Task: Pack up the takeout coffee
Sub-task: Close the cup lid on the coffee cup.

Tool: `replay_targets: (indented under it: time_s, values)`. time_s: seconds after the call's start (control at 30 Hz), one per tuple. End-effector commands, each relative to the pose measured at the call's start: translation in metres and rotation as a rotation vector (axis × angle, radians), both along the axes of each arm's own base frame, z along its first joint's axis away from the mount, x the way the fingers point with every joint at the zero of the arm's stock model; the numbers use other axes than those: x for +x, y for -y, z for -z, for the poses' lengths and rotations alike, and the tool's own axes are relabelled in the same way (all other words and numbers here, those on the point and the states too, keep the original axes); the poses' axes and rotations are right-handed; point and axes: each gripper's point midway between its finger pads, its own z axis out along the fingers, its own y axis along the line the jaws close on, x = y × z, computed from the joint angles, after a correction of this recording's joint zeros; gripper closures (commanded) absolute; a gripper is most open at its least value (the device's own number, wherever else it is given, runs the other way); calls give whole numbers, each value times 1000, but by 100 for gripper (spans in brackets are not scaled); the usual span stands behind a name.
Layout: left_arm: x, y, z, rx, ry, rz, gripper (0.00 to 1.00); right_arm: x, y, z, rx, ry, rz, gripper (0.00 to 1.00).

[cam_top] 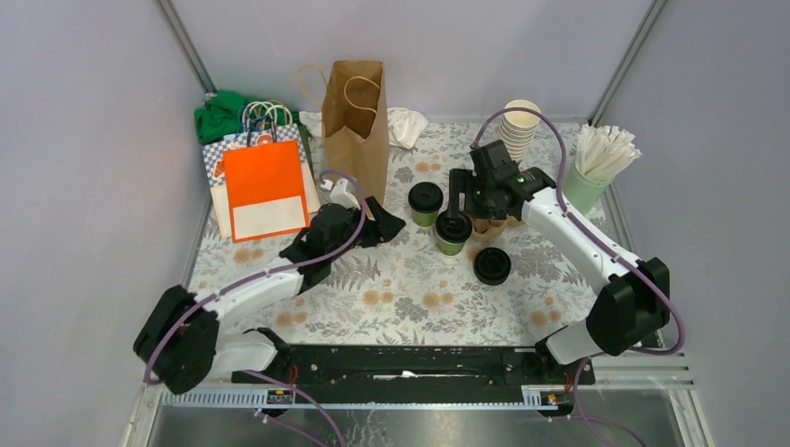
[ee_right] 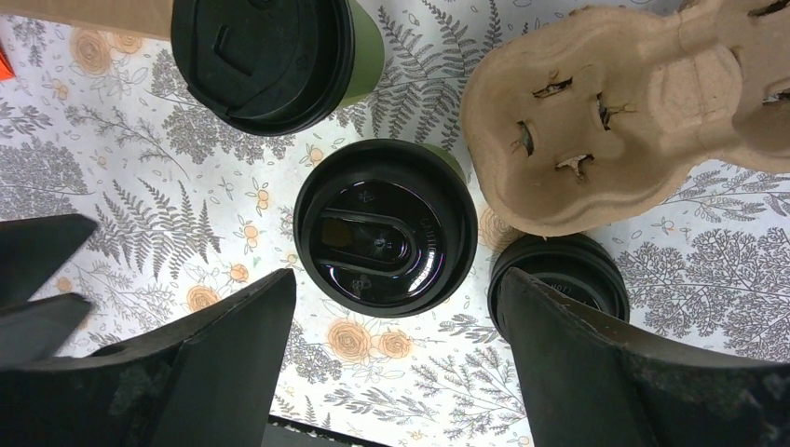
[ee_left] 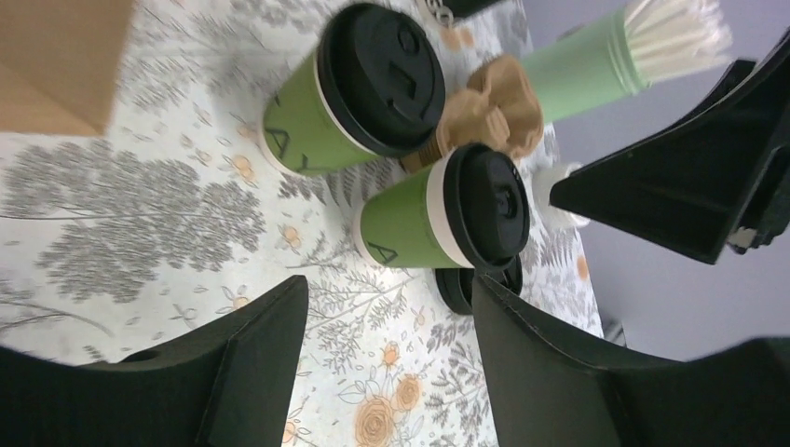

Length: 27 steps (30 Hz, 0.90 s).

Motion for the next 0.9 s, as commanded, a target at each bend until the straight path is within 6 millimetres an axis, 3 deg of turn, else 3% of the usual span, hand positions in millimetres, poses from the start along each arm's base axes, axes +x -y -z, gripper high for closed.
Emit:
replay_targets:
  time_s: [0.0, 0.2, 0.43, 0.7, 0.87]
  values:
    - [-5, 52, -30, -153, 19, 172, 31, 2, -7, -3, -4, -9, 8, 13]
    - [-3, 80, -22, -128, -3, 189, 32, -2, -17, 2, -13, -27, -18, 13]
    - [5, 87, -9, -143, -39, 169, 36, -2, -21, 8, -36, -40, -29, 13]
    - [10, 96, -2, -165, -66, 173, 42, 0, -21, 19, -68, -72, -30, 24]
    - [12, 102, 4, -168, -84, 182, 43, 1, -22, 22, -75, -78, -33, 26]
